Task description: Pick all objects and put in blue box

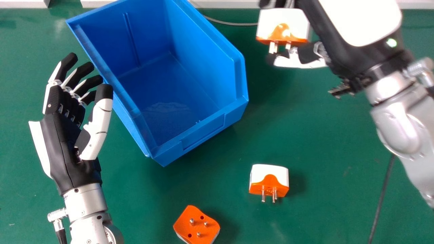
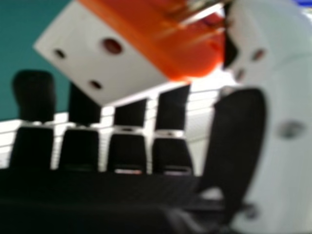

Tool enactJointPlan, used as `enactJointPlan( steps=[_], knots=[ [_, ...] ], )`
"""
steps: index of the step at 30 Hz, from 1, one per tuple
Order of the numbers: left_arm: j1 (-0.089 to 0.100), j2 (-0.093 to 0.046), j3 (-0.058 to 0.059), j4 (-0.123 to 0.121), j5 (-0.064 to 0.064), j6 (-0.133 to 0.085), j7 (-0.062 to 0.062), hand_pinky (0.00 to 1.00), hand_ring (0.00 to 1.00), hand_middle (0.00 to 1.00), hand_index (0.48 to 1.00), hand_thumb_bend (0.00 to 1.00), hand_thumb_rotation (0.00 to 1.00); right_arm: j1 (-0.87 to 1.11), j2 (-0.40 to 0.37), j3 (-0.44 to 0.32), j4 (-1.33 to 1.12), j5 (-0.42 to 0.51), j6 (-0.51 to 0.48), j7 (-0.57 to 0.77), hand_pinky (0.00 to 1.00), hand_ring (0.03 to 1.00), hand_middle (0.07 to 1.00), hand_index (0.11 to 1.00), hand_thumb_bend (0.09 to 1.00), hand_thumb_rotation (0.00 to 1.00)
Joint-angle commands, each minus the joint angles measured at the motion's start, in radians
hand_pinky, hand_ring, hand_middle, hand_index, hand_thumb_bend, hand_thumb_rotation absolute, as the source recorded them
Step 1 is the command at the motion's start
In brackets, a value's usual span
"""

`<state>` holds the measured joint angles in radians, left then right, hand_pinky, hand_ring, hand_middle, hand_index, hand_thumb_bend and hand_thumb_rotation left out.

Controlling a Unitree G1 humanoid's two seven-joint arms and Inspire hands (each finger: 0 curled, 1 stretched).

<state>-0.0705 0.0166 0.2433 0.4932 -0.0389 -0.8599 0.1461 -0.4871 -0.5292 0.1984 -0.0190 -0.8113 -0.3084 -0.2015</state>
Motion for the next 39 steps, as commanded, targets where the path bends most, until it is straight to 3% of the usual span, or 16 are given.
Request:
enactJointPlan(
  steps=[1, 7, 13, 22, 33, 39],
  knots=[
    [0.004, -0.001, -0.002, -0.013, 0.008, -0.020, 0.000, 0.64, 0.70, 0.76, 0.804, 0.66, 0.44, -0.071, 0.037, 0.019, 0.002, 0.003, -0.019, -0.009, 0.27, 0.371, 0.487, 0.540, 0.501, 0.00],
    [0.009, -0.004, 0.000, -0.012, 0.015, -0.025, 0.009, 0.64, 0.70, 0.76, 0.804, 0.66, 0.44, -0.115, 0.113, 0.061, 0.033, 0.043, -0.044, 0.044, 0.29, 0.373, 0.489, 0.533, 0.506, 0.00],
    [0.013, -0.005, 0.004, -0.010, 0.004, -0.032, 0.009, 0.64, 0.70, 0.76, 0.804, 0.67, 0.44, -0.162, 0.165, 0.111, 0.064, -0.005, -0.050, 0.047, 0.32, 0.387, 0.502, 0.518, 0.508, 0.00],
    [0.012, -0.011, 0.006, -0.008, 0.012, -0.030, 0.020, 0.64, 0.70, 0.76, 0.803, 0.68, 0.45, -0.180, 0.229, 0.162, 0.097, -0.010, -0.061, 0.079, 0.32, 0.392, 0.503, 0.510, 0.511, 0.00],
    [0.007, -0.009, 0.006, -0.005, 0.022, -0.035, 0.033, 0.64, 0.70, 0.76, 0.802, 0.68, 0.45, -0.229, 0.211, 0.285, 0.418, -0.132, -0.192, -0.064, 0.27, 0.405, 0.491, 0.501, 0.514, 0.00],
    [0.005, -0.014, 0.002, -0.010, 0.022, -0.031, 0.034, 0.64, 0.70, 0.76, 0.802, 0.68, 0.45, -0.278, 0.209, 0.337, 0.579, -0.184, -0.215, -0.138, 0.27, 0.395, 0.472, 0.512, 0.514, 0.00]
  ],
)
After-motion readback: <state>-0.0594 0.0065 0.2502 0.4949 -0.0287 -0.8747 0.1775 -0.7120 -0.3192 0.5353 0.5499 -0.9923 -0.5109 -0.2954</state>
